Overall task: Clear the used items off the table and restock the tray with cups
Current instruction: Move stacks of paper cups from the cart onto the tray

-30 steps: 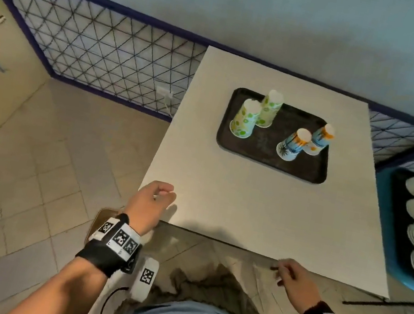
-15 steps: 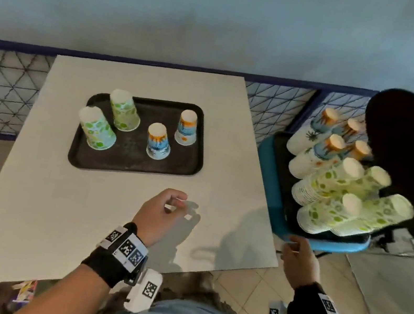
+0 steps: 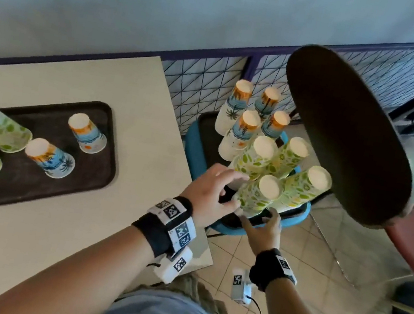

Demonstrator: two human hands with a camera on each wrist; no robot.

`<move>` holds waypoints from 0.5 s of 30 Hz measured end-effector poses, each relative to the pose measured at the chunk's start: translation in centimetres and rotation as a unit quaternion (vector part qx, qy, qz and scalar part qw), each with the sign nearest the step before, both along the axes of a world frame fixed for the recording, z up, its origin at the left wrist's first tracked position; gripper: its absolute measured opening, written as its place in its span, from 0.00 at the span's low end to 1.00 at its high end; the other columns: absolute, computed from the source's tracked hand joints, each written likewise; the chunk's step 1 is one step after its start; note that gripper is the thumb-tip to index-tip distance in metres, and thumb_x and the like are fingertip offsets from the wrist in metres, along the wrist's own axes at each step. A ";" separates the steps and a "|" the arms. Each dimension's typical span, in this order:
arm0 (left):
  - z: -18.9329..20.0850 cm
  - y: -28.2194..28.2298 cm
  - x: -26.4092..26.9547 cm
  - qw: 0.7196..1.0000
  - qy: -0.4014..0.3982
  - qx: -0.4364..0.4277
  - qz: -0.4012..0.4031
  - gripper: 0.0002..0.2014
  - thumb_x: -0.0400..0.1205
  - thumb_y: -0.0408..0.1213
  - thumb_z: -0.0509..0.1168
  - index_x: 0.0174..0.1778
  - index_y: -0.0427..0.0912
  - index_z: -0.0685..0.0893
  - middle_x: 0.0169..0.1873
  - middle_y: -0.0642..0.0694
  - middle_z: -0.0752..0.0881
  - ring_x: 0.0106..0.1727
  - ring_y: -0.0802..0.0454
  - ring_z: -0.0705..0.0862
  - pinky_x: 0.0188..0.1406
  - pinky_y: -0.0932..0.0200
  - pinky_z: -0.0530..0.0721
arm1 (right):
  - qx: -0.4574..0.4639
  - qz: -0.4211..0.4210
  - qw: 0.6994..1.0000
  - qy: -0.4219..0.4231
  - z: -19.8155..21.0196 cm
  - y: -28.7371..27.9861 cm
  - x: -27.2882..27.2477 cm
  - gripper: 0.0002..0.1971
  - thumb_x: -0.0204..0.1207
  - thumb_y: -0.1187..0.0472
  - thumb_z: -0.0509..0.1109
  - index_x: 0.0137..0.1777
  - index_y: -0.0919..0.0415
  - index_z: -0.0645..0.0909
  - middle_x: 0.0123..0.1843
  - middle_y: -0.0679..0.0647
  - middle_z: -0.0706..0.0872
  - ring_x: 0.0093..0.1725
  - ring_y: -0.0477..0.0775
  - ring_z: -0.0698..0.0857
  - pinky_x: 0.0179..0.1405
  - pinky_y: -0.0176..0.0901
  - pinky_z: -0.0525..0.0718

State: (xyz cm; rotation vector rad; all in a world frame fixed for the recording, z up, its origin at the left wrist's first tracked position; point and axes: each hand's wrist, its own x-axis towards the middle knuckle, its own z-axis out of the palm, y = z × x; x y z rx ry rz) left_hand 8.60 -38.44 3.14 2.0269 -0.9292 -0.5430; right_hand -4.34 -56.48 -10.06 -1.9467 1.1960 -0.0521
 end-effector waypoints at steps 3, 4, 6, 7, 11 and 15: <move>-0.1 -3.6 -0.5 0.995 -0.069 0.030 -0.070 0.27 0.82 0.44 0.72 0.79 0.55 0.77 0.76 0.48 0.74 0.71 0.47 0.77 0.76 0.53 0.75 | 0.019 -0.005 1.000 -0.002 -0.1 -0.1 0.6 0.51 0.67 0.44 0.84 0.85 0.58 0.63 0.69 0.62 0.77 0.70 0.63 0.76 0.73 0.60 0.75; 0.0 -4.6 -0.7 0.991 -0.087 0.056 -0.085 0.28 0.83 0.45 0.71 0.81 0.56 0.75 0.80 0.49 0.71 0.76 0.44 0.74 0.79 0.47 0.74 | 0.010 -0.001 1.000 0.010 0.1 0.0 0.8 0.51 0.66 0.41 0.82 0.85 0.56 0.63 0.70 0.63 0.77 0.71 0.65 0.75 0.75 0.60 0.71; -0.1 -6.4 -0.9 0.981 -0.111 0.114 -0.112 0.30 0.85 0.46 0.69 0.84 0.57 0.70 0.85 0.51 0.66 0.81 0.40 0.69 0.81 0.42 0.73 | -0.018 0.005 0.999 0.041 0.2 -0.1 1.1 0.49 0.63 0.39 0.74 0.85 0.52 0.64 0.72 0.62 0.77 0.72 0.67 0.72 0.78 0.60 0.65; -0.2 -7.1 -1.0 0.975 -0.120 0.140 -0.121 0.31 0.85 0.47 0.68 0.86 0.58 0.67 0.87 0.51 0.64 0.82 0.40 0.67 0.81 0.41 0.73 | -0.028 0.008 0.998 0.052 0.3 -0.2 1.3 0.48 0.63 0.40 0.71 0.85 0.51 0.63 0.74 0.62 0.76 0.72 0.69 0.71 0.77 0.60 0.64; -1.1 -8.7 -1.6 0.965 -0.142 0.186 -0.120 0.30 0.87 0.50 0.67 0.86 0.56 0.69 0.85 0.49 0.68 0.80 0.39 0.69 0.80 0.40 0.74 | -0.027 0.038 0.998 0.051 0.0 -0.4 2.1 0.44 0.71 0.48 0.68 0.88 0.56 0.58 0.82 0.61 0.72 0.77 0.68 0.70 0.77 0.58 0.61; -1.9 -8.7 -1.7 0.974 -0.146 0.155 -0.081 0.17 0.87 0.43 0.68 0.70 0.43 0.85 0.77 0.46 0.76 0.71 0.39 0.78 0.69 0.41 0.82 | -0.009 0.040 0.999 0.008 0.6 -0.2 2.8 0.48 0.68 0.47 0.66 0.89 0.57 0.54 0.84 0.62 0.69 0.79 0.69 0.68 0.79 0.57 0.61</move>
